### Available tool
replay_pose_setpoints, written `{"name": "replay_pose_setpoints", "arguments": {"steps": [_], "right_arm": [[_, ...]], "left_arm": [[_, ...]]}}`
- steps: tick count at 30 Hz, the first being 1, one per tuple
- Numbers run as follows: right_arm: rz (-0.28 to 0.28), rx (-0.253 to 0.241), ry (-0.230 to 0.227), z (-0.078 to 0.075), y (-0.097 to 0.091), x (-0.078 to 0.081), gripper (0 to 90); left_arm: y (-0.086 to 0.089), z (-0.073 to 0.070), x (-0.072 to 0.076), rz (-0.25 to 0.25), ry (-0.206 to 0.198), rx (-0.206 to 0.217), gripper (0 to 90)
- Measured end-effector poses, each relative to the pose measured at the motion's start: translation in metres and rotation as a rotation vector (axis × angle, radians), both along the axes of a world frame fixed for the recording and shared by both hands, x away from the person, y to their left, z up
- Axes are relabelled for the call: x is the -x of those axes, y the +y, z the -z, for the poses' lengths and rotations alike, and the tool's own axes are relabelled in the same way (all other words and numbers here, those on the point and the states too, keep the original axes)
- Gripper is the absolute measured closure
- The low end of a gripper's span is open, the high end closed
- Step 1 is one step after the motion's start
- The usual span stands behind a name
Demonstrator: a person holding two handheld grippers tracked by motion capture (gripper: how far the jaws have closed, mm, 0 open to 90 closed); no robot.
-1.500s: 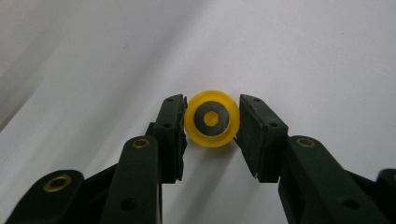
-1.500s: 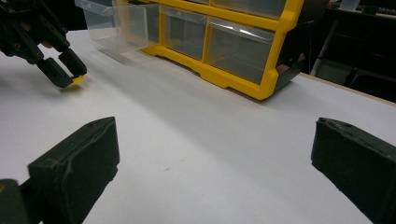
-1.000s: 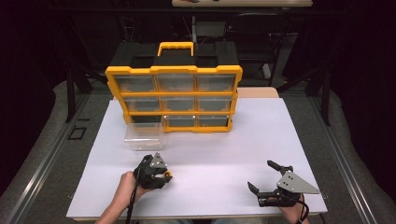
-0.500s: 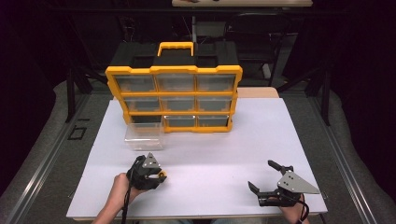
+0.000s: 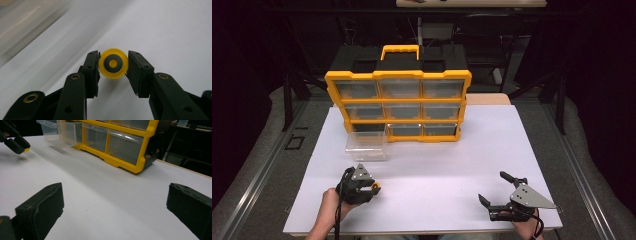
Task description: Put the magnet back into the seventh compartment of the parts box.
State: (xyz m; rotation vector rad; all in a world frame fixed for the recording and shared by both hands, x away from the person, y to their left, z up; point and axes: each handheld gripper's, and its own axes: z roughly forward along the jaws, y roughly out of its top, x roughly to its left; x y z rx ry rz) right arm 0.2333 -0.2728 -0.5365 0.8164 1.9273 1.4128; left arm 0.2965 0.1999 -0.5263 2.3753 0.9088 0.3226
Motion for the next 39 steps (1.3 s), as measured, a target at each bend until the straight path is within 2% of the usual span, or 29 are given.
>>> {"name": "replay_pose_setpoints", "arguments": {"steps": [7,11,17,31,39], "right_arm": [[0.001,-0.001,0.001,0.000,0.000,0.000,0.7],[0.001,-0.001,-0.001,0.000,0.000,0.000,0.7],[0.001,-0.003,0.000,0.000,0.000,0.000,0.7],[0.003,-0.009,0.000,0.000,-0.001,0.000,0.8],[0.003,-0.006,-0.003,0.000,-0.001,-0.001,0.8]], "left_arm": [[0.016,0.000,-0.001,-0.053,-0.003,0.013,62.3],[0.021,-0.002,-0.001,-0.064,-0.009,0.000,62.3],[0.031,-0.002,-0.002,-0.099,-0.012,0.006,62.4],[0.043,-0.006,-0.002,-0.137,-0.025,-0.001,62.4],[0.051,-0.007,-0.004,-0.181,-0.032,-0.012,62.4]]}}
